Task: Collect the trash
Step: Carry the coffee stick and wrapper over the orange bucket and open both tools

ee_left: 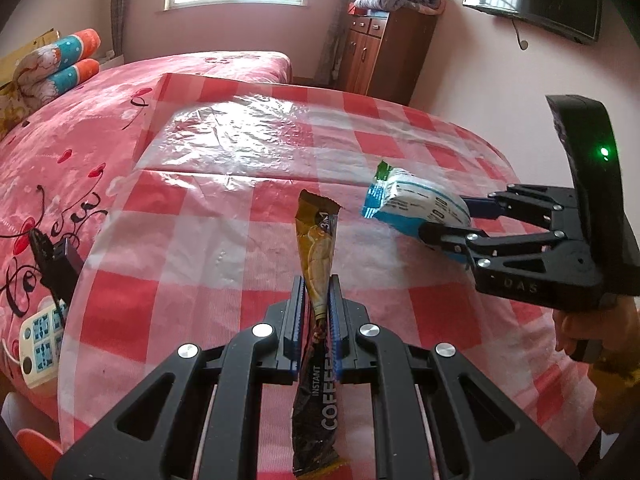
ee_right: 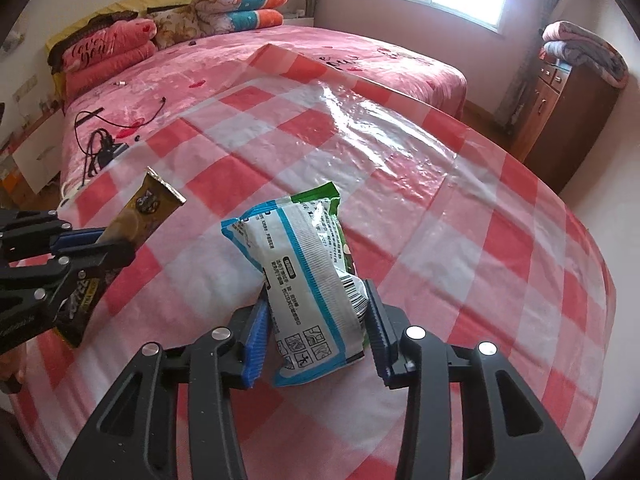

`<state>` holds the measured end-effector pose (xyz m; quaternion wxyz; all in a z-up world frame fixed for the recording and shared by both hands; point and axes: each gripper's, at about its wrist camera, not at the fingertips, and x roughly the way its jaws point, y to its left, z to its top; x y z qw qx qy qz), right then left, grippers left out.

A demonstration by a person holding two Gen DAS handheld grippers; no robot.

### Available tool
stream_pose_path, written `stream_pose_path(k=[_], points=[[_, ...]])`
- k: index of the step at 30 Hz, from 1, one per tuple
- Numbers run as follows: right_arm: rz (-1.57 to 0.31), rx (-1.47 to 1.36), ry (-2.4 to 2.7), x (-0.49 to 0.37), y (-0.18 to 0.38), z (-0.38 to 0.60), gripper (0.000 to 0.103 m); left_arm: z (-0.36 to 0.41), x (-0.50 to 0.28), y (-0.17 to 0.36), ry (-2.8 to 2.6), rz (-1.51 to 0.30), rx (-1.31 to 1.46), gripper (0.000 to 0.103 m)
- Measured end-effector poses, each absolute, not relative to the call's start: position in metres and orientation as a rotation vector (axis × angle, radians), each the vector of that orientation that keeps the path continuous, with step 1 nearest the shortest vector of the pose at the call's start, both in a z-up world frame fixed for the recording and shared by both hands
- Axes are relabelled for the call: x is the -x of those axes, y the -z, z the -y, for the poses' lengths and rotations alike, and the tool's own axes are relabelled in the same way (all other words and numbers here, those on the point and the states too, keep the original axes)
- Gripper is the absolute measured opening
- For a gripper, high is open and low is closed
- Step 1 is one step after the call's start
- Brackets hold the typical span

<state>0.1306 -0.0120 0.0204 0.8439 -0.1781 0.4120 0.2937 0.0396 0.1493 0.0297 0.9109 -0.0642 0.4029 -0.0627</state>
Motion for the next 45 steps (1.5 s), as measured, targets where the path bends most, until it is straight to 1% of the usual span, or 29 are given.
stream_pose_path(k=[14,25,45], points=[[-0.873,0.235,-0.647,-0.071,-0.035,0.030,0.044,-0.149,0.001,-0.038,0.141,-0.825,0.164,0.013],[-0.868,0.178,-0.694,-0.024,-0.045,0.024,0.044,-0.163,0.034,-0.047,0.128,-0.803,0.183,0.013],[-0.867,0.226,-0.821,0.047,-0.054,-0.036,0.044,-0.216,0.109,-0.063,0.081,-0.720,0.279,0.012]])
